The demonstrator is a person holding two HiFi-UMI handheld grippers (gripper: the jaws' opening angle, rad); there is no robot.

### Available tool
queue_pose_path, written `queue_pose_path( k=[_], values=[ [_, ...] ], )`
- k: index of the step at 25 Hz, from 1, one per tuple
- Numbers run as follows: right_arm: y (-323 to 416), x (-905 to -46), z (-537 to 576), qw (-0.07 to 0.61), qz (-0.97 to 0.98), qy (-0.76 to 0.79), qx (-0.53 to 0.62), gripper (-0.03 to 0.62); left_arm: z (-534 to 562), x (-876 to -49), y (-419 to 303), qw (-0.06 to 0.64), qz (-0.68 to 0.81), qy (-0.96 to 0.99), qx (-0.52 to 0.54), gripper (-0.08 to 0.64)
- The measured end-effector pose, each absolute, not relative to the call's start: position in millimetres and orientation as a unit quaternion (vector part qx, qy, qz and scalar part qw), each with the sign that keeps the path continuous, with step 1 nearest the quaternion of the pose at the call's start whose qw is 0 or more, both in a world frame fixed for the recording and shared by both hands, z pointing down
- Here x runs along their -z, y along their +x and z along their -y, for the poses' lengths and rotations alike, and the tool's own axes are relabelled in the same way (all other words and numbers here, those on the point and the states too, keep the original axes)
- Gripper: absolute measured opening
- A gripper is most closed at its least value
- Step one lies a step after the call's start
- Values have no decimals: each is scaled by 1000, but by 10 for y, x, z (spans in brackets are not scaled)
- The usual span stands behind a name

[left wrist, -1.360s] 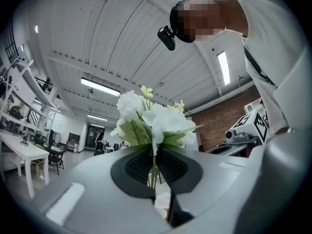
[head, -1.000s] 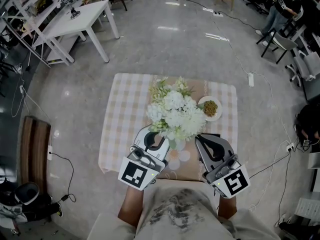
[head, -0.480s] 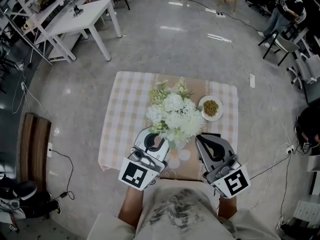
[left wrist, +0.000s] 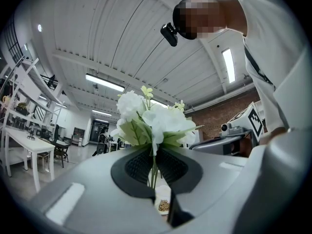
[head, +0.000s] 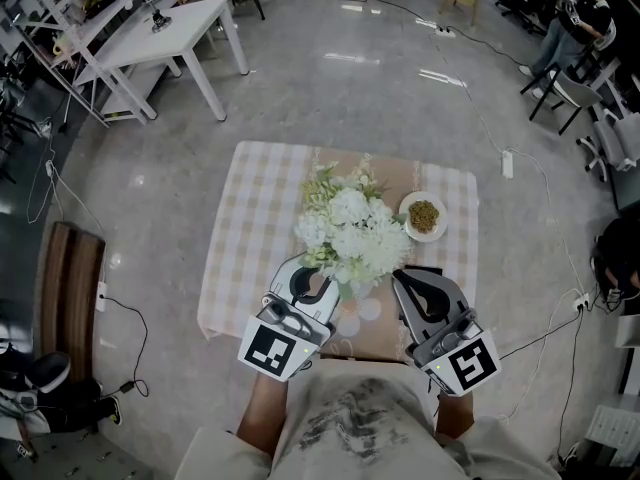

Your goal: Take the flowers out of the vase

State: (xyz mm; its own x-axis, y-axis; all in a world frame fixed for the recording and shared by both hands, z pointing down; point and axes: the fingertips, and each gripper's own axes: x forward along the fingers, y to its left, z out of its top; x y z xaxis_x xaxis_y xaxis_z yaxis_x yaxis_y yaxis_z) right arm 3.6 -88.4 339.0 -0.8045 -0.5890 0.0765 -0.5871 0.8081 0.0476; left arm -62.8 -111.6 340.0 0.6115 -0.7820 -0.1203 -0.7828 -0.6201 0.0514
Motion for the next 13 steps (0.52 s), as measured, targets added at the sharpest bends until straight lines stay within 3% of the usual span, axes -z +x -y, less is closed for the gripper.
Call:
queue_pose_path(
  k=[13],
  values=[
    [58,-3327,881,43,952,303,11,15,1085,-3353,-620,2,-442,-895,-60,25]
  ],
)
